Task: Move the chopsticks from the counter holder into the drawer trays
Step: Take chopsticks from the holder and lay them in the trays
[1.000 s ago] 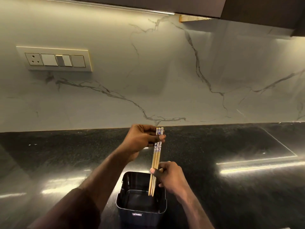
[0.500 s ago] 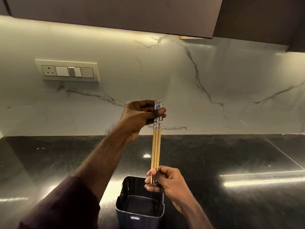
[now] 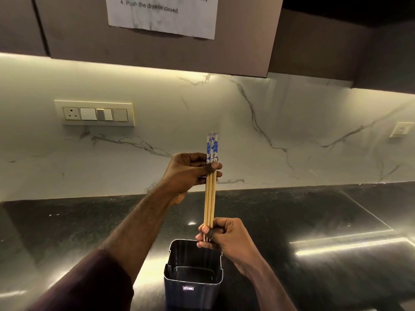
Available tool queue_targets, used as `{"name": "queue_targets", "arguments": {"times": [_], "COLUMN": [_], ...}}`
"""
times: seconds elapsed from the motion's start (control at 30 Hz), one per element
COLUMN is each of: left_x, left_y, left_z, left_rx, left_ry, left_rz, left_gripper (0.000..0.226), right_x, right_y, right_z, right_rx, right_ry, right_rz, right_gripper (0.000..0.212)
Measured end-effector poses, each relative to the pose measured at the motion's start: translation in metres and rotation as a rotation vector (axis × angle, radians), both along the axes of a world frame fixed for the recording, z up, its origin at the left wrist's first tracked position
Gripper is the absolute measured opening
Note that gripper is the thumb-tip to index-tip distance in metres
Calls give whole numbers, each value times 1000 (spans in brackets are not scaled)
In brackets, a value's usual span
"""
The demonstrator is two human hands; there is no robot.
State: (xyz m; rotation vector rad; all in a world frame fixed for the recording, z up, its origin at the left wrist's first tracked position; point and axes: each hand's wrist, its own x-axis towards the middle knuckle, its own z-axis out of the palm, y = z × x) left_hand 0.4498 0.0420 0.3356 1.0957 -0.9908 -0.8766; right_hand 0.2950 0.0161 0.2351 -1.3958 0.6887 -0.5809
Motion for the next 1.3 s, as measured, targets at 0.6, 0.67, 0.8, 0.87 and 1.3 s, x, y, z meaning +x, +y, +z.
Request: {"name": "queue_targets", "arguments": {"times": [0.6,0.67,0.8,0.87,1.3], "left_x": [-39,-55,-91,-112,-300], "left_y": [121,128,140,147,193], "left_z": [-20,-25,-29,-30,-31], "left_rx": [54,68,74,64,42], "left_ry": [50,66,82,78,104], "left_rz": [-189,-219,-257,-272,-268], "left_gripper": [17,18,19,19,22], "right_x": [-50,-68,-107,-128,-312], "right_y": [157,169,188,199,254], "right_z": [-20,-24,-26,-25,-13], "right_rx": [-55,-73,-127,-139,-123], "right_ry": [87,121,167,184,167], "right_rz": [-272,-307,-356,-377,-460], "right_gripper": [13,11,10,12,14]}}
